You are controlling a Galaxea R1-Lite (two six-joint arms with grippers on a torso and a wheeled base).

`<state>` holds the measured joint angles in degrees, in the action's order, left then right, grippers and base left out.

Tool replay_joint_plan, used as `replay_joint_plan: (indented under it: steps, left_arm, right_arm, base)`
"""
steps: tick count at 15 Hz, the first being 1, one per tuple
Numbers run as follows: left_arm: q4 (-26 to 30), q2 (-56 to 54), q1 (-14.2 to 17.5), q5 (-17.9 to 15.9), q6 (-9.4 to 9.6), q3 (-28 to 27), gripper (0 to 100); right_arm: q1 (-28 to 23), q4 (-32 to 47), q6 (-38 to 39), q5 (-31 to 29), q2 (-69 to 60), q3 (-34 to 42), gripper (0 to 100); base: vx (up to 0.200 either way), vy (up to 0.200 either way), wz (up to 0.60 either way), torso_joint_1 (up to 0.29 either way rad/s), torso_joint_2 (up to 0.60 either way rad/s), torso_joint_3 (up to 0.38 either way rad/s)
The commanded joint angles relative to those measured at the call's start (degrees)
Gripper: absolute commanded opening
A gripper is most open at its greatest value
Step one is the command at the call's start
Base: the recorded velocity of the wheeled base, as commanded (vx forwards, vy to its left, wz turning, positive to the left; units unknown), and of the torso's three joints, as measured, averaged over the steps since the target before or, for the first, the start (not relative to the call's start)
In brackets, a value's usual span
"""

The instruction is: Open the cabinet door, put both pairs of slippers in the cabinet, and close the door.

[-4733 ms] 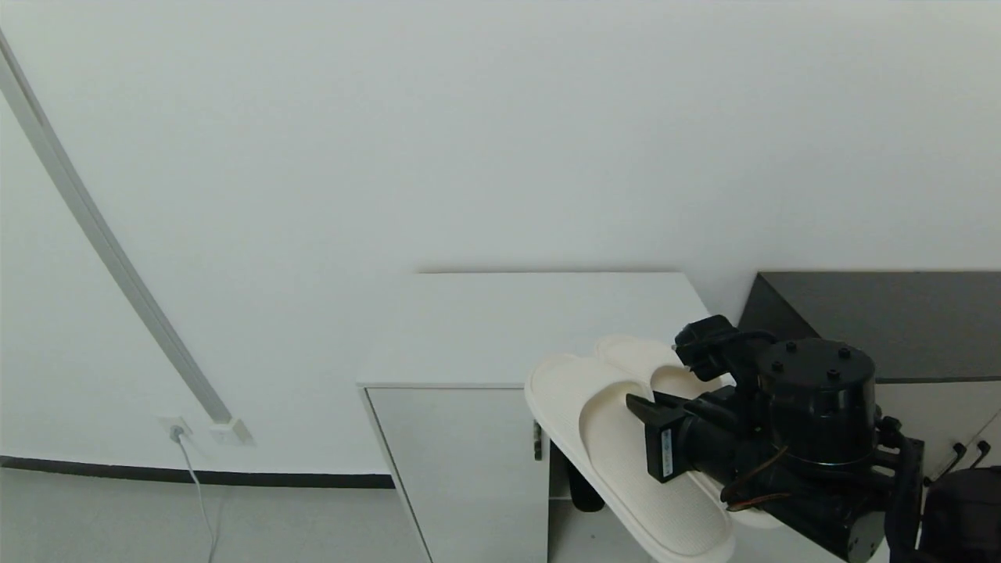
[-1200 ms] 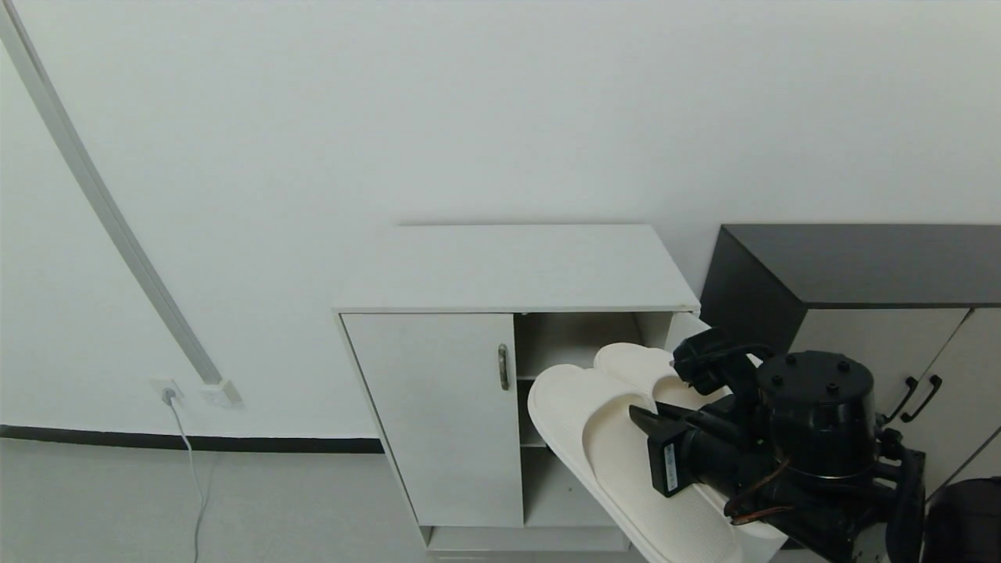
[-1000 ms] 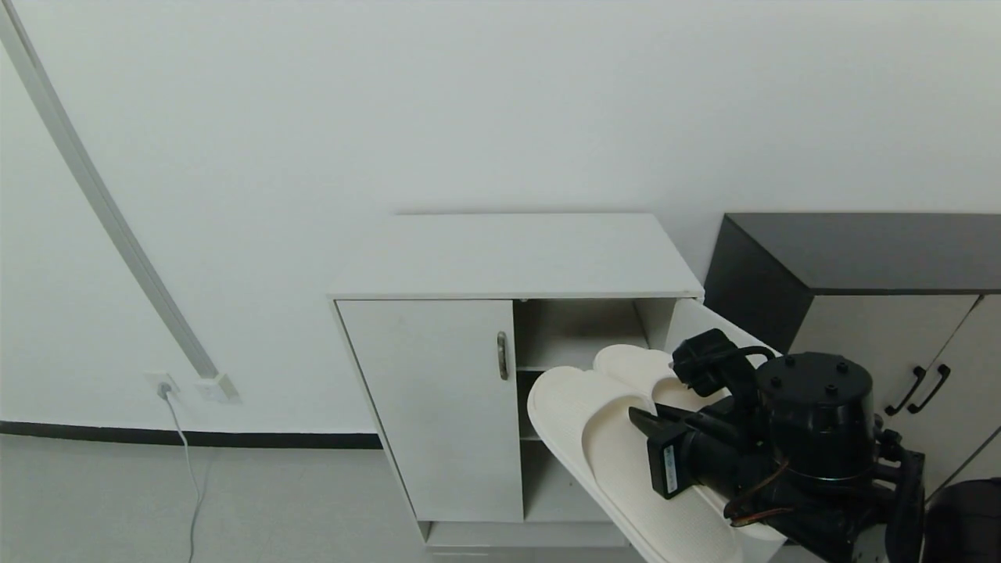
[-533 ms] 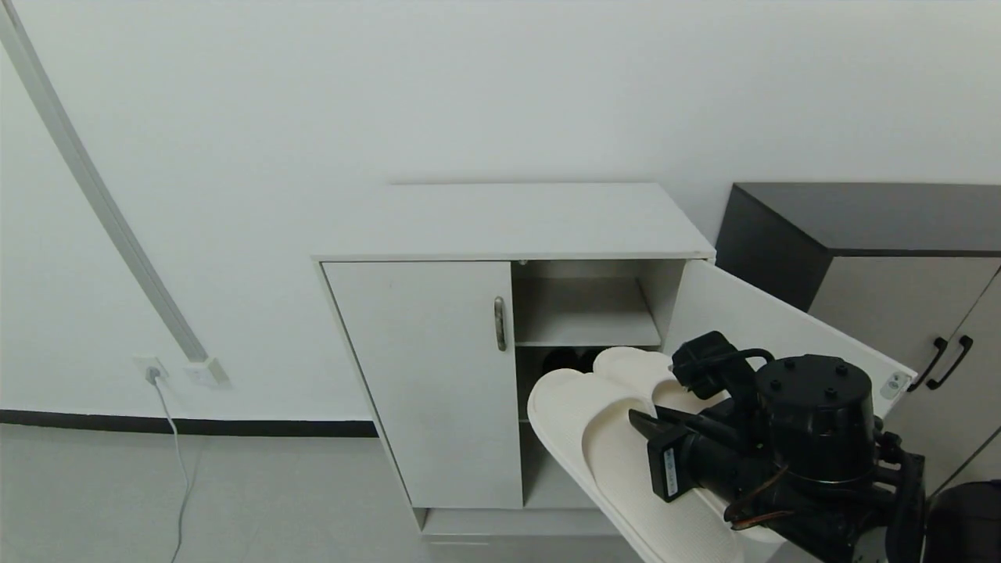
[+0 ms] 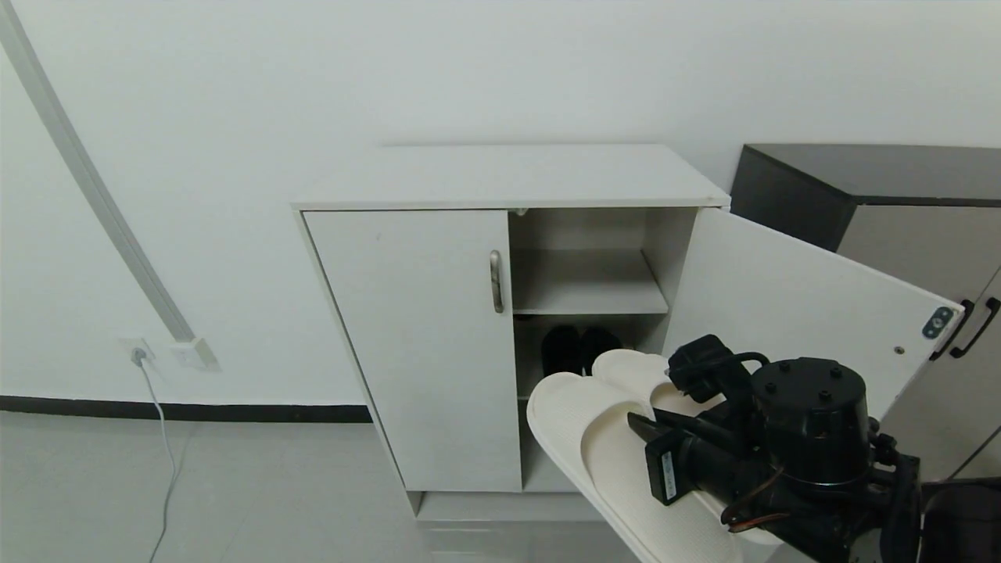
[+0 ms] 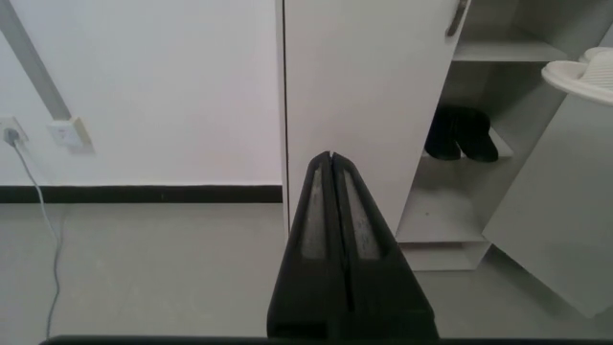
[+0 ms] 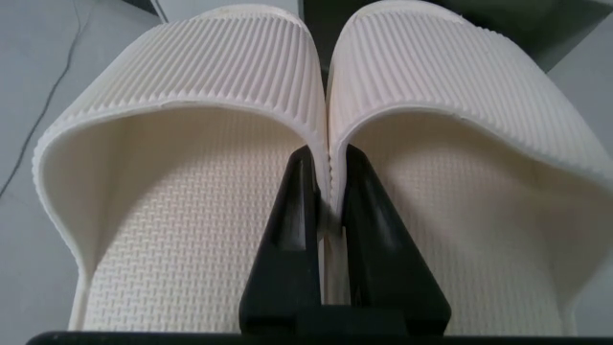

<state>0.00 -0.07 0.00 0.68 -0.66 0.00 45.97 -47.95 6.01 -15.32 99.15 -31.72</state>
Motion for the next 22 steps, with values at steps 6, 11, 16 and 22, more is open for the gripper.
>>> replay_joint_plan:
  steps: [6, 11, 16, 22]
  left_arm:
    - [0.0, 0.07, 0.0, 0.02, -0.04, 0.0, 0]
    - [0.0, 0.07, 0.0, 0.02, -0.04, 0.0, 0]
    - [0.0, 0.07, 0.0, 0.02, -0.04, 0.0, 0]
    - [0.0, 0.07, 0.0, 0.02, -0.04, 0.0, 0]
  right_arm:
    - [0.35, -1.45, -0.91, -0.06, 0.43, 0.26, 0]
    - [0.35, -2.42, -0.91, -0.06, 0.52, 0.87, 0]
    - [0.35, -2.5, -0.91, -0.06, 0.52, 1.13, 0]
    - [0.35, -2.59, -2.67, 0.03, 0.79, 1.75, 0]
  base:
    - [0.0, 0.0, 0.0, -0.114, 0.46, 0.347]
    - [0.0, 0.0, 0.0, -0.041, 0.44, 0.398]
    - [0.0, 0.0, 0.0, 0.0, 0.15, 0.145]
    - [0.0, 0.0, 0.0, 0.0, 0.0, 0.0]
